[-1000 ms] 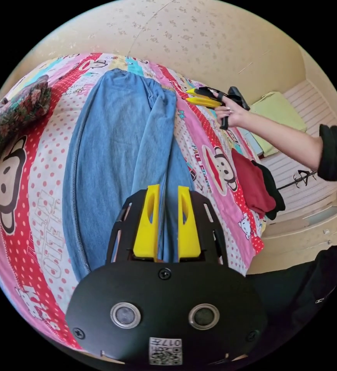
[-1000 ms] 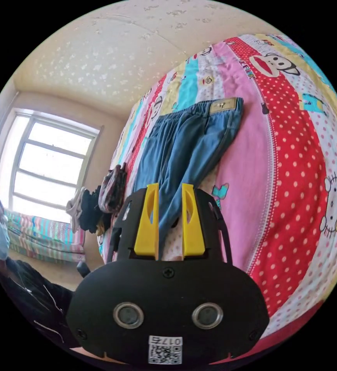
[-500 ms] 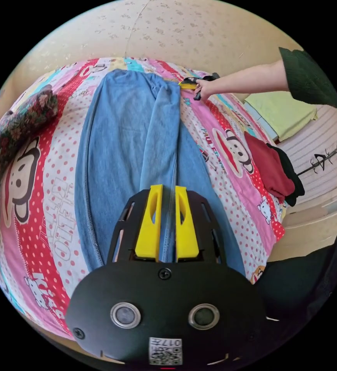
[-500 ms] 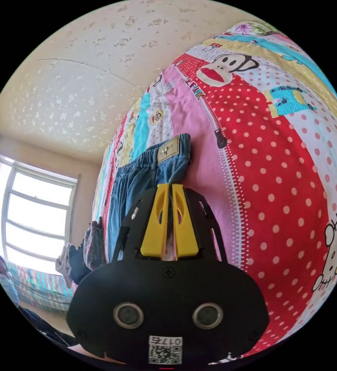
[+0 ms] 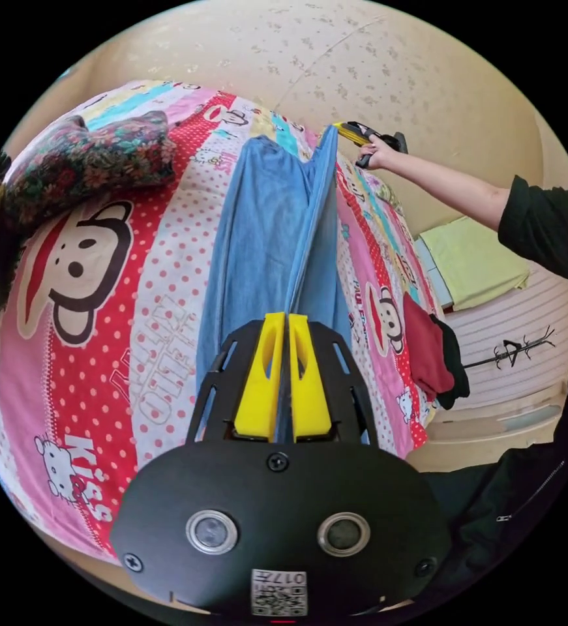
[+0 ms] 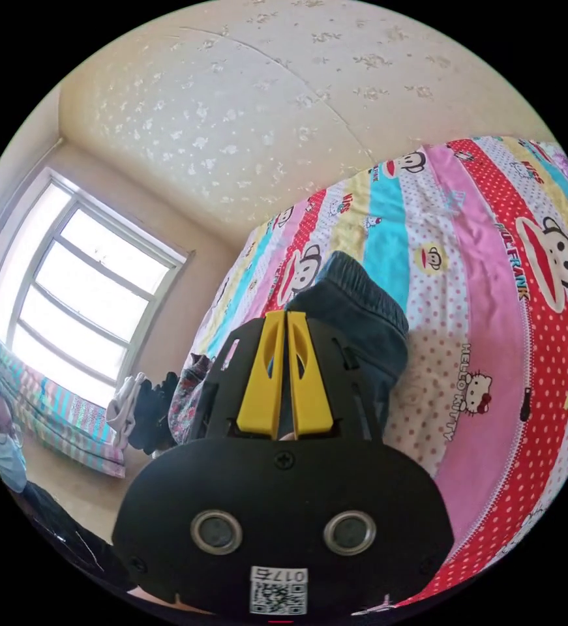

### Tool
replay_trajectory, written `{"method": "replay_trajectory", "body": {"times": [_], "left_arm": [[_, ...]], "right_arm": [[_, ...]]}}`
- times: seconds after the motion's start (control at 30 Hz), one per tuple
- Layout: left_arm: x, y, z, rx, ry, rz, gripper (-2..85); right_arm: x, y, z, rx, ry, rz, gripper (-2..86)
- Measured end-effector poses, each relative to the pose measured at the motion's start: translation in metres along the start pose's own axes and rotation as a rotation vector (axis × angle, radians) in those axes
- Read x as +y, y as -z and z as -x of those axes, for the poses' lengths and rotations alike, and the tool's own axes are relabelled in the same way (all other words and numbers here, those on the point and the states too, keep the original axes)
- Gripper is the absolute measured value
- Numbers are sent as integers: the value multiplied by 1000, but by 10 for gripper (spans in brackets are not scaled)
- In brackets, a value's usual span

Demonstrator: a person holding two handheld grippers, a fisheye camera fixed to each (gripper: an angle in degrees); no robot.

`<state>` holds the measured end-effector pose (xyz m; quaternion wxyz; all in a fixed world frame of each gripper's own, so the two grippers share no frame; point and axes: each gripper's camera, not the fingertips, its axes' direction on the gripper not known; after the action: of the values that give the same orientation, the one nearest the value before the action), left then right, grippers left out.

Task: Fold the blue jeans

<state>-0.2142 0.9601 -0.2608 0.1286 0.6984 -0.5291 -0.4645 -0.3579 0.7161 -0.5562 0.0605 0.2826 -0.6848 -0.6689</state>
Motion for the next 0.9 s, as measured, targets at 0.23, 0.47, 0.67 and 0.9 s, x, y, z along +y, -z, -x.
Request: {"method": "replay_trajectory", "body": {"times": [0.23,0.47,0.67,0.9], "left_arm": [[-1,11,38,-78,48,-23,-2],[7,4,69,10,157,-64,-1],[8,22,74,176,162,-127,-1],[28,74,63,165,128,-126,-4]], "right_arm": [[22,-126,9,-1,-118,10,12],[69,-170,-27,-169,-294,0,74],[92,-123,67,-254,68,284,91],[324,-79,175,-154,311,717,86]]}}
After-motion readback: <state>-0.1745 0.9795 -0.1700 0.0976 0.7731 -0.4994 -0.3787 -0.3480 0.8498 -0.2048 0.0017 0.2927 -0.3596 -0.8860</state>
